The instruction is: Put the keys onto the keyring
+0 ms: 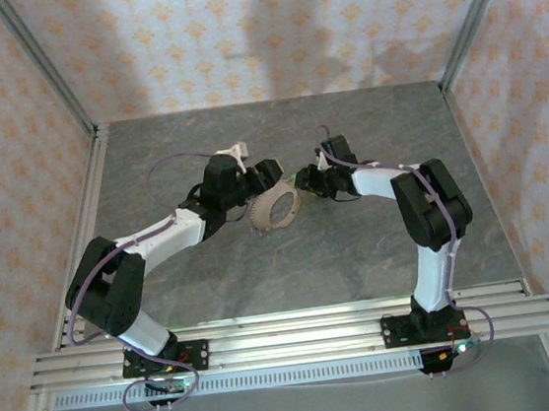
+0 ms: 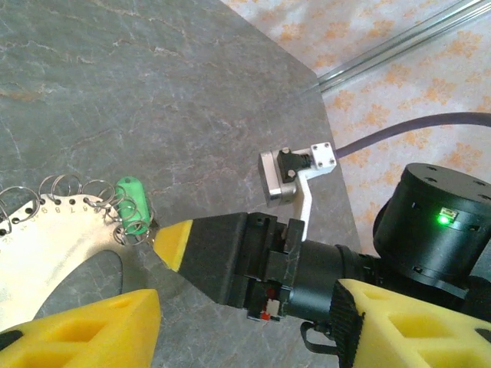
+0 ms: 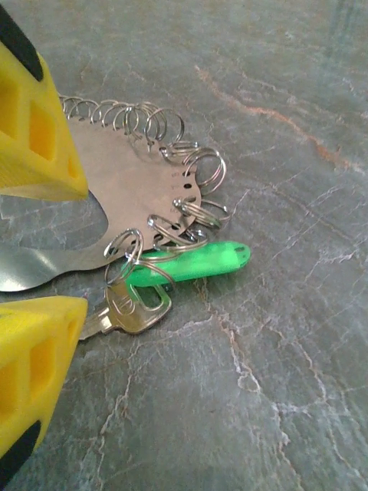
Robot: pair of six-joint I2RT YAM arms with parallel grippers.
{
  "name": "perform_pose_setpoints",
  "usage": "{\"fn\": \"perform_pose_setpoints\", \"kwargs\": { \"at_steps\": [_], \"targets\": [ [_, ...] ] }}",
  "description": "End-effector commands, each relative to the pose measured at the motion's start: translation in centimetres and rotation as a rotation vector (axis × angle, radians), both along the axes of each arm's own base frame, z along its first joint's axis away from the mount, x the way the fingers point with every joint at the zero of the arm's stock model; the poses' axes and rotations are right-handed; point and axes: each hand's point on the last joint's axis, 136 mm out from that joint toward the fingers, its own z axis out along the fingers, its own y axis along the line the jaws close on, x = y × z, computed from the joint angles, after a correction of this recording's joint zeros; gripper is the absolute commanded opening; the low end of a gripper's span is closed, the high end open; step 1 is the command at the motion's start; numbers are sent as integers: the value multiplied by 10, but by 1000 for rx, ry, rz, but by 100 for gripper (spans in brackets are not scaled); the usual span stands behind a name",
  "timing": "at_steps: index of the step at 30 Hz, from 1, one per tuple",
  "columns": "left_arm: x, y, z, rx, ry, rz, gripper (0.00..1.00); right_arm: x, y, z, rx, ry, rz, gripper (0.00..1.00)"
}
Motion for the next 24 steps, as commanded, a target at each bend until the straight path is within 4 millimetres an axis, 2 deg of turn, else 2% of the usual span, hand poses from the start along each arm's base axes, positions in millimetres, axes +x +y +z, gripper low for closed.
{"fn": "perform_pose_setpoints", "kwargs": {
  "at_steps": [1, 4, 18, 24],
  "targets": [
    [2, 0, -3, -1, 7, 26, 62, 10, 4, -1, -11, -27, 17, 37],
    [2, -1, -3, -4, 6, 25, 62, 12, 6, -5, -12, -23, 21, 36],
    [6, -6, -8, -16, 11, 19, 62, 16, 19, -2, -18, -37, 56, 28],
    [6, -6, -9, -14, 11, 16, 62, 15, 15, -8, -40, -28, 51, 28]
  ]
}}
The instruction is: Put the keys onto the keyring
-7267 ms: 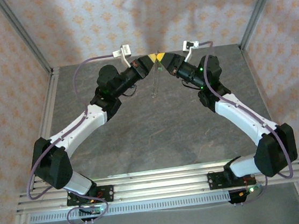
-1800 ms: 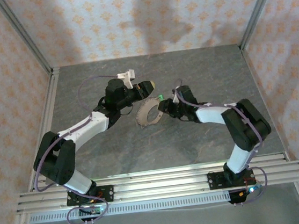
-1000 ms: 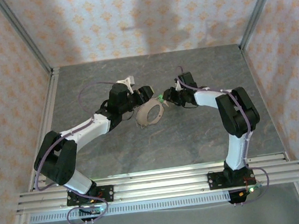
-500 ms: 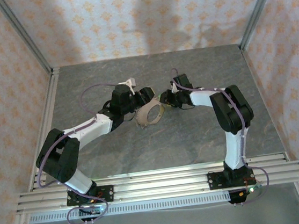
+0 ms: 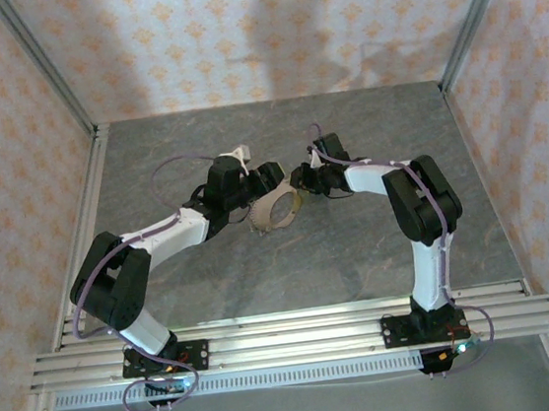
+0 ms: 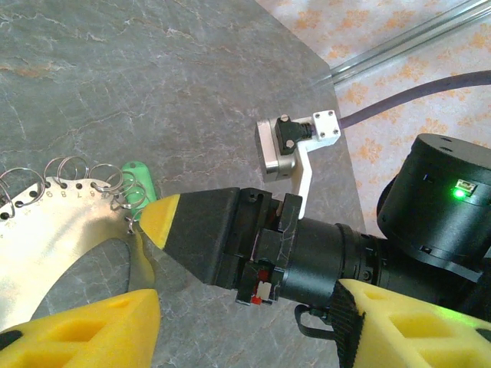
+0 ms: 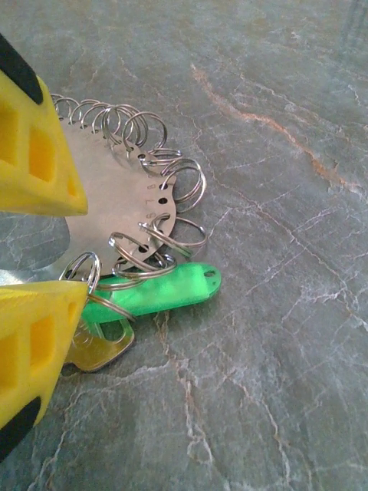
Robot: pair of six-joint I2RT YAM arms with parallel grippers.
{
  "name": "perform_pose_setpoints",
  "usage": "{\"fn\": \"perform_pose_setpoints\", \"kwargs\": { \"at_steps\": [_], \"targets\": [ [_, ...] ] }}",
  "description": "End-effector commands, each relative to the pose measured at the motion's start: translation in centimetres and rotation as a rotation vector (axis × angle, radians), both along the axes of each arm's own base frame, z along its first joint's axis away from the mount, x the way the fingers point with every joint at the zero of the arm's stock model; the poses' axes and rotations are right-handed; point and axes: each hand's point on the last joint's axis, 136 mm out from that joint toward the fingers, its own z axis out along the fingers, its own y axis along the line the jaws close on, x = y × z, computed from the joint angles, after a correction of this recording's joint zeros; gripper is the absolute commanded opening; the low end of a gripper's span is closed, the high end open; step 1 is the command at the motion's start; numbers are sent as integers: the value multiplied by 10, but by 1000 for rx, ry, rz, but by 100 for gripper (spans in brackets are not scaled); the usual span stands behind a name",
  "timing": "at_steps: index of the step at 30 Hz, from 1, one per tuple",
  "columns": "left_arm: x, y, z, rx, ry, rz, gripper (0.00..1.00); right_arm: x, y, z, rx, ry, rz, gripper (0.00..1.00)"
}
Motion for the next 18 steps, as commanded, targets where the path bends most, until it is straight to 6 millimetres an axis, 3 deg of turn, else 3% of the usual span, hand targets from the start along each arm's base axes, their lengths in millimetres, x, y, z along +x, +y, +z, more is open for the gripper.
{"fn": "perform_pose_setpoints", "kwargs": {
  "at_steps": [1, 11, 18],
  "targets": [
    [5, -2, 6, -15, -27, 14, 62, 3, -2, -6, -35, -4, 2, 28],
    [4, -2, 7, -15, -31, 12, 62, 2, -17, 11, -79, -60, -23, 27],
    [4, -2, 6, -15, -31, 9, 62, 5, -22, 6, -117, -61, -30, 28]
  ]
}}
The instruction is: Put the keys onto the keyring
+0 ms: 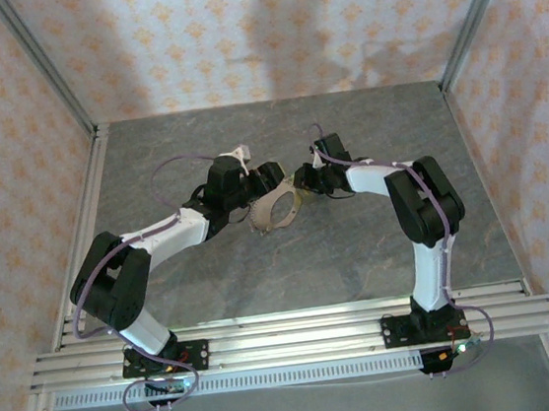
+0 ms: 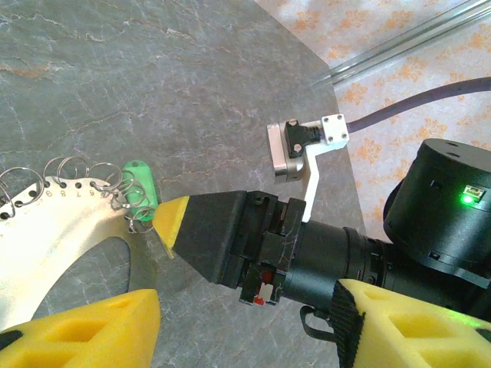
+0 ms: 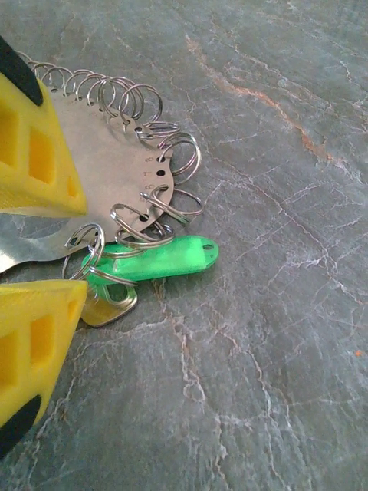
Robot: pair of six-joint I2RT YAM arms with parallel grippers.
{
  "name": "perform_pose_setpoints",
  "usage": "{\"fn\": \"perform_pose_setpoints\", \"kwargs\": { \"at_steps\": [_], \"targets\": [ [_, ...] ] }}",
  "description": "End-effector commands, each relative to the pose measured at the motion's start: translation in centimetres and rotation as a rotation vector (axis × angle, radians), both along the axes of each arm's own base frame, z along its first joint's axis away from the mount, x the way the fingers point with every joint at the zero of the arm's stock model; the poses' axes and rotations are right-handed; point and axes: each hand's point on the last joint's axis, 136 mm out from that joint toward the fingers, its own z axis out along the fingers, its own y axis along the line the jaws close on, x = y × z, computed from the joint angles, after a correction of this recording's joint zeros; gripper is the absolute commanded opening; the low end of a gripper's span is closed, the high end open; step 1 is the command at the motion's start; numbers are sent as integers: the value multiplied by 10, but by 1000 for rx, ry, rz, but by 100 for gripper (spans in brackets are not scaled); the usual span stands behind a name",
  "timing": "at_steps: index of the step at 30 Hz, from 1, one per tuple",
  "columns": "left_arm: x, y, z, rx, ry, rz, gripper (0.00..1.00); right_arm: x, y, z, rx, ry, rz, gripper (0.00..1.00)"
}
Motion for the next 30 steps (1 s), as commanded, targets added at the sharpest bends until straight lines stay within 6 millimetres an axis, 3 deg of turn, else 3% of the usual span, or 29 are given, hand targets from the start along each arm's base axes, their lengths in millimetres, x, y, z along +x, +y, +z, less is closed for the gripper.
{"fn": "perform_pose_setpoints", "kwargs": {
  "at_steps": [1, 16, 30],
  "targets": [
    [4, -3, 6, -15, -30, 8, 62, 3, -10, 7, -45, -26, -11, 28],
    [6, -5, 2, -16, -26, 1, 62, 14, 6, 1, -39, -19, 23, 29],
    [6, -5, 3, -22, -29, 1, 62, 6, 7, -9, -45, 3, 33, 28]
  ]
}}
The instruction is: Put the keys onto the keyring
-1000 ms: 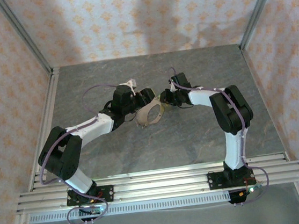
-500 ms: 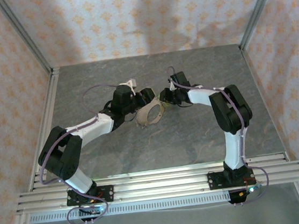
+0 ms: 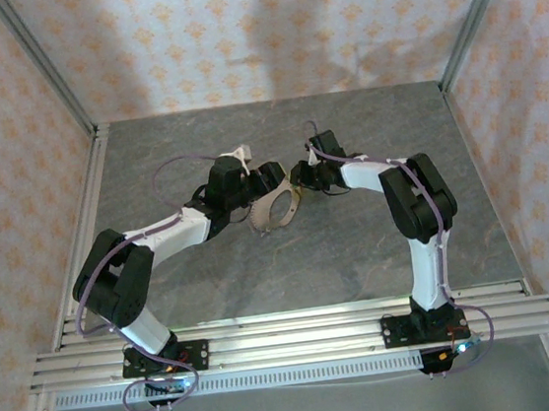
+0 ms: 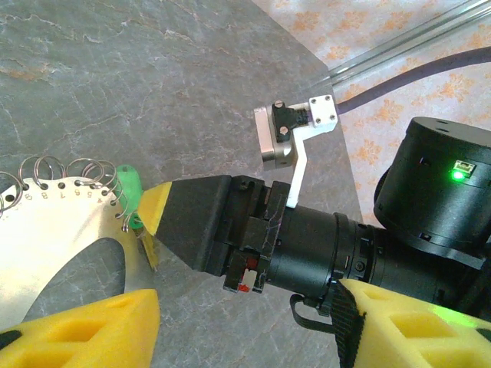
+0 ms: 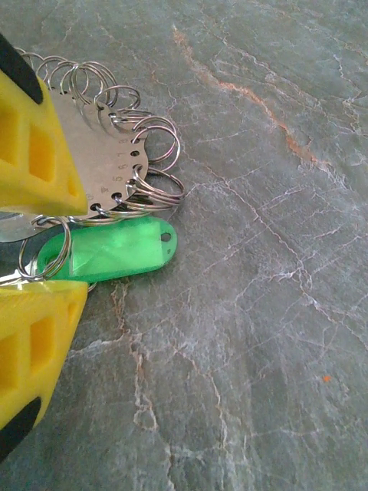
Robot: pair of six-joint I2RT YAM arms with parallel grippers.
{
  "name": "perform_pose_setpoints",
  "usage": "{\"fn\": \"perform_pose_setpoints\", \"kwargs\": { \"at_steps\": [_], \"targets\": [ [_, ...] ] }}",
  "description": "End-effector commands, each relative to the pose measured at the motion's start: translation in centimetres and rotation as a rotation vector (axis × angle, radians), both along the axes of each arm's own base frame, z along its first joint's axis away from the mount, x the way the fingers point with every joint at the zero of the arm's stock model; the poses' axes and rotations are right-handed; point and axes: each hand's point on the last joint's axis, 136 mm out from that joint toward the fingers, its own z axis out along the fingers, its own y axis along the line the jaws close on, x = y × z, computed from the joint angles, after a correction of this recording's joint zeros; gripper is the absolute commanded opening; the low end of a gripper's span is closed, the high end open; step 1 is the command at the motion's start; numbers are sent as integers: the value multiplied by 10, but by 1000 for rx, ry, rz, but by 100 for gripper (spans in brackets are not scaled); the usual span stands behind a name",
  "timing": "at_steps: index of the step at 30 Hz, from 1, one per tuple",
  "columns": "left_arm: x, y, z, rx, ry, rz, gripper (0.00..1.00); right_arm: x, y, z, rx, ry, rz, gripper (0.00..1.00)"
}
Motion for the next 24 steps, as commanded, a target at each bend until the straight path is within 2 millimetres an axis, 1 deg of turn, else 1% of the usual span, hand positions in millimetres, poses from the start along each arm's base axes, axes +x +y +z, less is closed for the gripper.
{"fn": "perform_pose_setpoints", "kwargs": {
  "at_steps": [1, 6, 8, 9, 15, 19, 20, 22, 24],
  "targets": [
    [3, -4, 6, -19, -24, 0, 62, -7, -1, -6, -26, 8, 18, 28],
    [2, -4, 6, -20, -23, -1, 62, -11, -1, -7, -20, 11, 23, 28],
    [2, -3, 5, -18, -22, -1, 62, -13, 1, -5, -11, 9, 30, 21],
    [2, -4, 6, -19, -25, -2, 62, -14, 3, -4, -4, 8, 36, 19],
    [2, -4, 7, -24, -28, -5, 62, -25, 23, 4, 19, -2, 92, 18],
    [1, -5, 8, -26, -28, -7, 62, -39, 41, 5, 26, 5, 141, 2],
    [2, -4, 9, -25, -29, -7, 62, -42, 44, 6, 29, 5, 150, 0],
    [1, -4, 10, -23, -32, -10, 62, -53, 50, 8, 32, 8, 172, 0],
    [0, -4, 12, -20, -35, -11, 62, -63, 53, 14, 50, 6, 186, 0]
  ]
}}
